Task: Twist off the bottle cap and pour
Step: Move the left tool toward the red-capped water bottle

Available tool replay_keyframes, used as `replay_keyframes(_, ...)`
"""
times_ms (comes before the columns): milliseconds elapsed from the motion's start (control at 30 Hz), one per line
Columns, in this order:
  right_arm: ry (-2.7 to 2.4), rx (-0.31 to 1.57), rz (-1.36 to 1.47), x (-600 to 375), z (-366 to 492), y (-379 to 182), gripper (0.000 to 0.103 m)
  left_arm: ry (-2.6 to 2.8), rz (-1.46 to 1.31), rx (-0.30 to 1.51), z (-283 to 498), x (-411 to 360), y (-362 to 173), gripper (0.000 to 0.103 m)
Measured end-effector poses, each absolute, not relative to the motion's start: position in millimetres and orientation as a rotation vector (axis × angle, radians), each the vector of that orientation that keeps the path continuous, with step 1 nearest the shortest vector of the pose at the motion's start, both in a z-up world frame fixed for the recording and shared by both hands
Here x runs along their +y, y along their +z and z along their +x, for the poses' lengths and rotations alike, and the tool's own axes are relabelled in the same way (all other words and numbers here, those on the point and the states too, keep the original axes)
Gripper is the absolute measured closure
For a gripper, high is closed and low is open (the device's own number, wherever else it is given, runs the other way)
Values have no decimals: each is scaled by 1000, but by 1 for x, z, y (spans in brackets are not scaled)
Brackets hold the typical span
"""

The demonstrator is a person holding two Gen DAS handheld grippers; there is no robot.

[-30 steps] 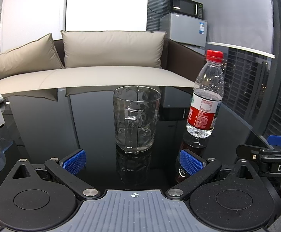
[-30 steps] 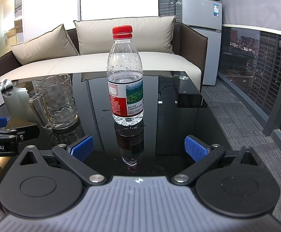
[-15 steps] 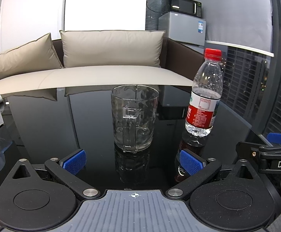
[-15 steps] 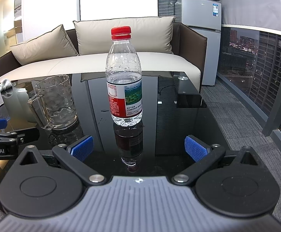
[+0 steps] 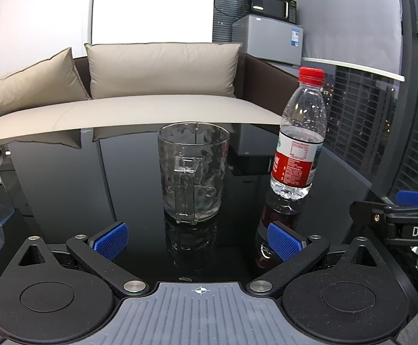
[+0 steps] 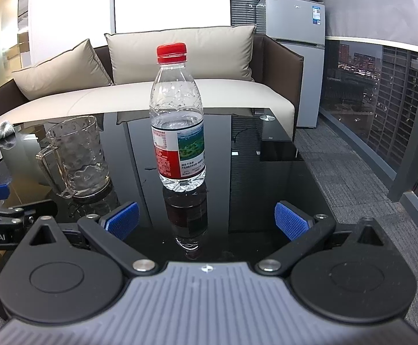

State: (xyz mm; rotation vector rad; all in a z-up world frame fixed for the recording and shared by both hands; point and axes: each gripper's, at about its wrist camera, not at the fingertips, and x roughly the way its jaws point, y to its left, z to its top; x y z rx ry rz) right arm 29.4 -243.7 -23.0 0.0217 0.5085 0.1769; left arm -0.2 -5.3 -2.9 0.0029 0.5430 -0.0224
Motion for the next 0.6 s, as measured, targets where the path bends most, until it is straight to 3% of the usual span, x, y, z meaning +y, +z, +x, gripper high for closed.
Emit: replay_keyframes(600,83,474,51,-279,46,-17,0,-135,8,529,14,-39,-5,1)
